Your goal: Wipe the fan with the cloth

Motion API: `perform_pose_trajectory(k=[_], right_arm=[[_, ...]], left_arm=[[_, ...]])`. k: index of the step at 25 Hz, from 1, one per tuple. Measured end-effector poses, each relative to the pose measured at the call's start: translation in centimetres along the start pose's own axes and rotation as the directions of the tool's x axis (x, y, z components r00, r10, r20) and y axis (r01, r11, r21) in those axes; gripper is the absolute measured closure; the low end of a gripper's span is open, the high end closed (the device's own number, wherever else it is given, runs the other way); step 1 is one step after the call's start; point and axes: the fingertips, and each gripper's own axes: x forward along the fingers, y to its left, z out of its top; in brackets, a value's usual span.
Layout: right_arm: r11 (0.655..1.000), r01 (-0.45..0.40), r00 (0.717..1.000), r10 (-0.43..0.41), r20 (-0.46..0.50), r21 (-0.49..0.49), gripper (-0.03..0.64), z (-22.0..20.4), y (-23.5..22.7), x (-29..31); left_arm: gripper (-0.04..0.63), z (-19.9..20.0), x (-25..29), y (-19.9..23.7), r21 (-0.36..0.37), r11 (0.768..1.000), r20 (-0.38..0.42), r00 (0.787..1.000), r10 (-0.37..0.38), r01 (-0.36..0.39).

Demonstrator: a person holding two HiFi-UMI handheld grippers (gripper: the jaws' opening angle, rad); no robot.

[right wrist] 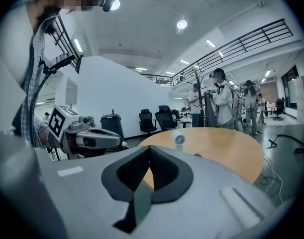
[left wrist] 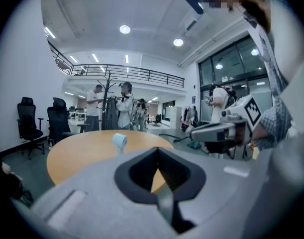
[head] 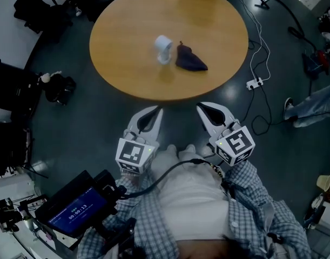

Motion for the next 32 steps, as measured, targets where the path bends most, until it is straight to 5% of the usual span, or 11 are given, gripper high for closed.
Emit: perform_pose_trajectory(k=[32], right_arm=[[0.999,0.033,0.999,-0.033,0.0,0.006,0.614,0.6,-2.9,-0.3]], left_arm=[[0.595,0.3,-0.2,1.3,0.024,0.999,0.035,0.999,0.035,-0.036]])
